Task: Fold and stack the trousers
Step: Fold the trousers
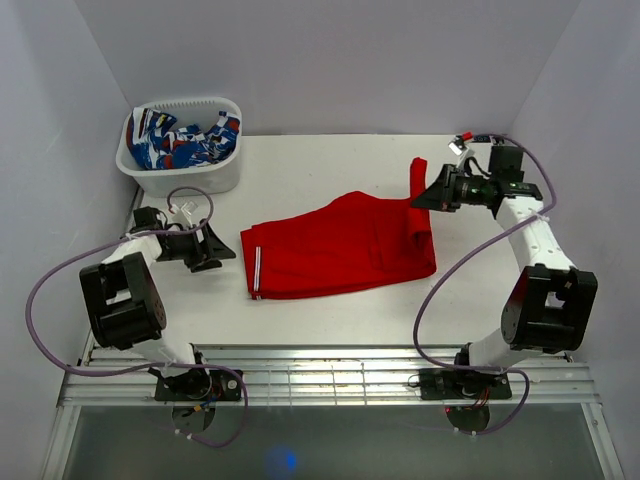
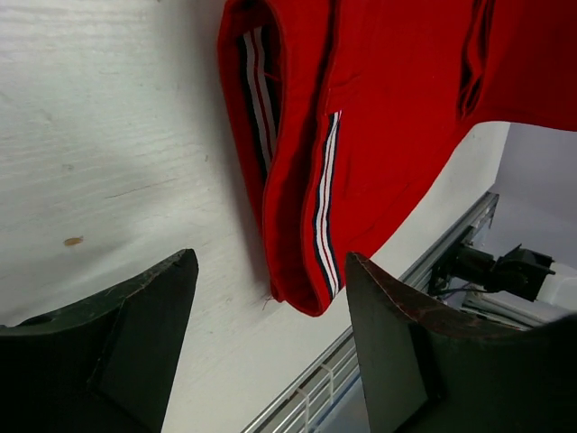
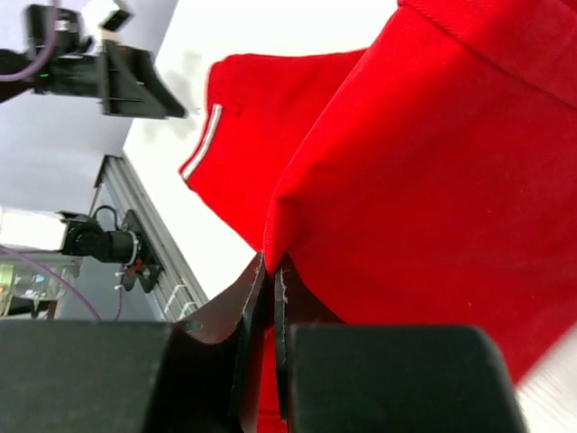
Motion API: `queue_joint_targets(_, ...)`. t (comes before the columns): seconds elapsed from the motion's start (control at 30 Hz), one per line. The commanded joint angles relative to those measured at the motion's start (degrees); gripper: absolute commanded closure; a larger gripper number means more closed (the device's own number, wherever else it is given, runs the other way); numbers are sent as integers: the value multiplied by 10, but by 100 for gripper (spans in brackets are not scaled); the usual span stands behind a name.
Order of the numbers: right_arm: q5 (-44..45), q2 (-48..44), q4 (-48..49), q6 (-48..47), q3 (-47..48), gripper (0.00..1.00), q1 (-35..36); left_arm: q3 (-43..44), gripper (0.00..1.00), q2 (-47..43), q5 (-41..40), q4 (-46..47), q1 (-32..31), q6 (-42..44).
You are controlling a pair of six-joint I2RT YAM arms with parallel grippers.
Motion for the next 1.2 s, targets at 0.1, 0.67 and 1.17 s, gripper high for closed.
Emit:
queue_joint_targets(0.1, 40, -6, 187, 151, -13, 92, 128, -24, 27, 46, 64, 75, -40, -41)
queue_joint_targets(0.67, 173, 153, 262, 238, 82, 92, 379, -38, 97, 146, 72, 172, -103, -105)
queue_joint_targets(1.17, 217, 280, 292, 300, 183, 92, 481, -51, 100, 153, 63, 183, -108, -104)
